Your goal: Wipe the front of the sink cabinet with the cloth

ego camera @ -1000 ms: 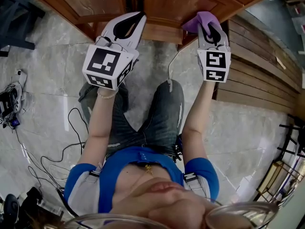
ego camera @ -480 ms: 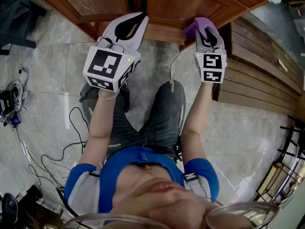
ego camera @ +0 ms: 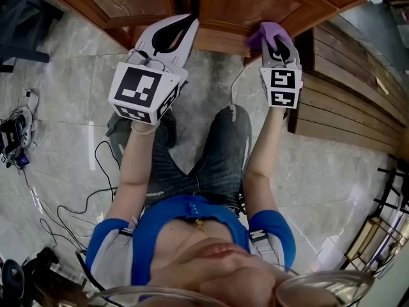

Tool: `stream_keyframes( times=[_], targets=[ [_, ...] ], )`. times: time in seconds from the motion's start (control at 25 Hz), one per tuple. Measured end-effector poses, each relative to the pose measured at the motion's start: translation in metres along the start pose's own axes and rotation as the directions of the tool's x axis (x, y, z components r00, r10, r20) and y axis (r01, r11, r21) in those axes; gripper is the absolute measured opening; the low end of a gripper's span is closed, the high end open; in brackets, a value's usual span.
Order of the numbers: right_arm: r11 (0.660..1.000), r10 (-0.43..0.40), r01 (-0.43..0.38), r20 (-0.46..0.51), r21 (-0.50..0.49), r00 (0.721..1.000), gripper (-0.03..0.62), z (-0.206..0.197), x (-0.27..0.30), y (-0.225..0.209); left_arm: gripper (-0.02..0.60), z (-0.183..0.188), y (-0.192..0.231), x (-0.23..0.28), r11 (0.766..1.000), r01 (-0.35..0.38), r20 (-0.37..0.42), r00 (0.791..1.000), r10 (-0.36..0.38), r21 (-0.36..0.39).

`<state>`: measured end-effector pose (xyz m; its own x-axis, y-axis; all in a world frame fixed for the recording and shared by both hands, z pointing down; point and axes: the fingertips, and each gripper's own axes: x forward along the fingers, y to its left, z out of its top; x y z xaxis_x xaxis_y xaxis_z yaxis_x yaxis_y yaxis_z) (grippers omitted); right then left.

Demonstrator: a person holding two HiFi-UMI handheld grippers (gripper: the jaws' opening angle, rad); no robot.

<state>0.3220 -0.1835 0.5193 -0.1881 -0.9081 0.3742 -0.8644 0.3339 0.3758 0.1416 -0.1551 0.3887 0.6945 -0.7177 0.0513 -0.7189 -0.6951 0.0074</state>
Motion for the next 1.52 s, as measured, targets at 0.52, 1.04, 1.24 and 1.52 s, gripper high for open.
stream_keyframes(
  times=[0.52, 1.04, 1.24, 1.52],
  targets=[
    [0.998, 0.068, -0.067, 0.025, -0.006, 0.997, 0.058, 0.022, 0.015, 0.034, 0.000, -0.003, 0.012, -0.007, 1.000, -0.028, -0.009, 1.000, 0.028, 0.001],
    [0.985, 0.170, -0.168, 0.060, -0.044, 0.984, 0.058, 0.051, 0.036, 0.081, 0.000, -0.011, 0.025, -0.016, 0.998, -0.063, -0.035, 0.997, 0.063, 0.005],
    [0.975, 0.221, -0.217, 0.079, -0.049, 0.972, 0.058, 0.062, 0.046, 0.102, 0.000, -0.015, 0.028, -0.016, 0.997, -0.073, -0.047, 0.996, 0.074, 0.005],
    [0.965, 0.262, -0.259, 0.102, -0.048, 0.960, 0.058, 0.074, 0.053, 0.121, 0.000, -0.018, 0.031, -0.017, 0.997, -0.080, -0.051, 0.995, 0.080, 0.014]
  ],
)
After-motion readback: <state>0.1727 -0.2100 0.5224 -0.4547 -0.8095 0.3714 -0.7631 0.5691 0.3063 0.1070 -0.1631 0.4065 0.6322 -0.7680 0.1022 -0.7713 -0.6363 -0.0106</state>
